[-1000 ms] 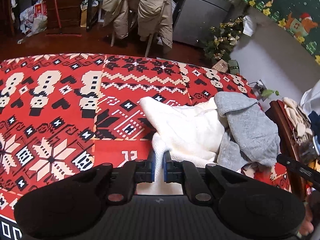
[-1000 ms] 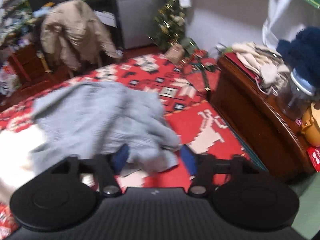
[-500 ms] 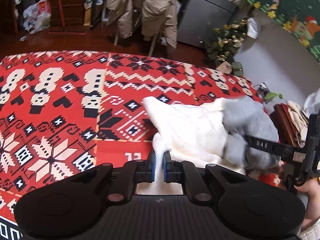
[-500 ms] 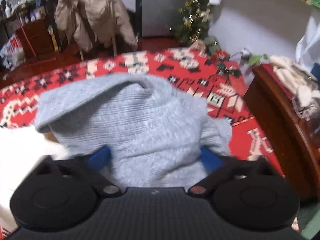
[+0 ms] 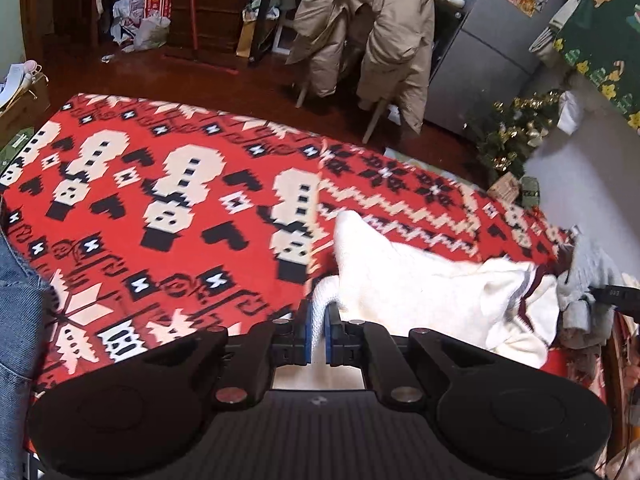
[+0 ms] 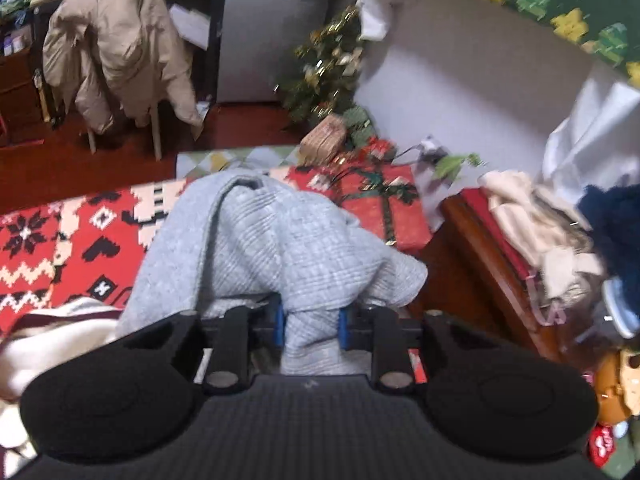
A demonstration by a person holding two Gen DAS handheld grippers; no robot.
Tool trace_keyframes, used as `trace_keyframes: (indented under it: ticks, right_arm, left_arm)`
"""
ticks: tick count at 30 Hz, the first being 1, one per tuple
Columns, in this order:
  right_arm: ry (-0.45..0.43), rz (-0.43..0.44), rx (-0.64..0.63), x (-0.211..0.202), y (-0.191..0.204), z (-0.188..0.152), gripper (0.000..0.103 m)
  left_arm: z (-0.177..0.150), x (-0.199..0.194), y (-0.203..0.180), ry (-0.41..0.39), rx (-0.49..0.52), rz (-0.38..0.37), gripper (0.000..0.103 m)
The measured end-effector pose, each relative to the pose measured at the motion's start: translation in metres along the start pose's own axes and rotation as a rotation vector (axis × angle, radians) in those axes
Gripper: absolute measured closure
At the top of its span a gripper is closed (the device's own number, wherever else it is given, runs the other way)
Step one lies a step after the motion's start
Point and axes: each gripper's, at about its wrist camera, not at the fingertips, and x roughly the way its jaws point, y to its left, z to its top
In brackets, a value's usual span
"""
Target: Fold clothes
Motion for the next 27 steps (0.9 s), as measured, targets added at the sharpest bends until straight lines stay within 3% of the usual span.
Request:
trace_keyframes:
  ticks: [3, 5, 7, 12, 16, 19, 22, 27]
  right_arm:
    - [0.049, 0.029, -0.030, 0.018, 0.007, -0.010, 0.063]
    - [0.025, 0.031, -0.044, 0.011, 0.010, -0.018, 0.036]
    - [0.001, 0.054, -0.042, -0.003, 0.008, -0.023, 0.023]
    - [-0.080, 0.083, -0.068, -0.066, -0.002, -0.034, 0.015]
    - [-0.087, 0.195, -0.075, -0.116, 0.001, -0.057, 0.013]
    - [-0.064, 0.312, -0.098, -0.140, 0.022, -0.085, 0.013]
    - [-0.077, 0.411, -0.158, -0.152, 0.051, -0.116, 0.012]
    - [-0.040, 0.485, -0.240, -0.147, 0.103, -0.149, 0.016]
  left_arm:
    - [-0.005, 0.000, 0.001, 0.000, 0.012, -0.007, 0.097]
    - [-0.004, 0.001, 0.004, 0.006, 0.005, -0.020, 0.097]
    - [-0.003, 0.002, 0.008, 0.016, -0.004, -0.034, 0.097]
    - [-0.004, 0.001, 0.010, 0.032, -0.009, -0.058, 0.096]
    - [-0.007, 0.003, 0.012, 0.051, -0.009, -0.067, 0.093]
    - [-0.011, 0.003, 0.015, 0.064, -0.007, -0.072, 0.090]
    - [-0.016, 0.004, 0.018, 0.076, 0.000, -0.074, 0.079]
    - [-0.021, 0.012, 0.020, 0.088, 0.014, -0.063, 0.072]
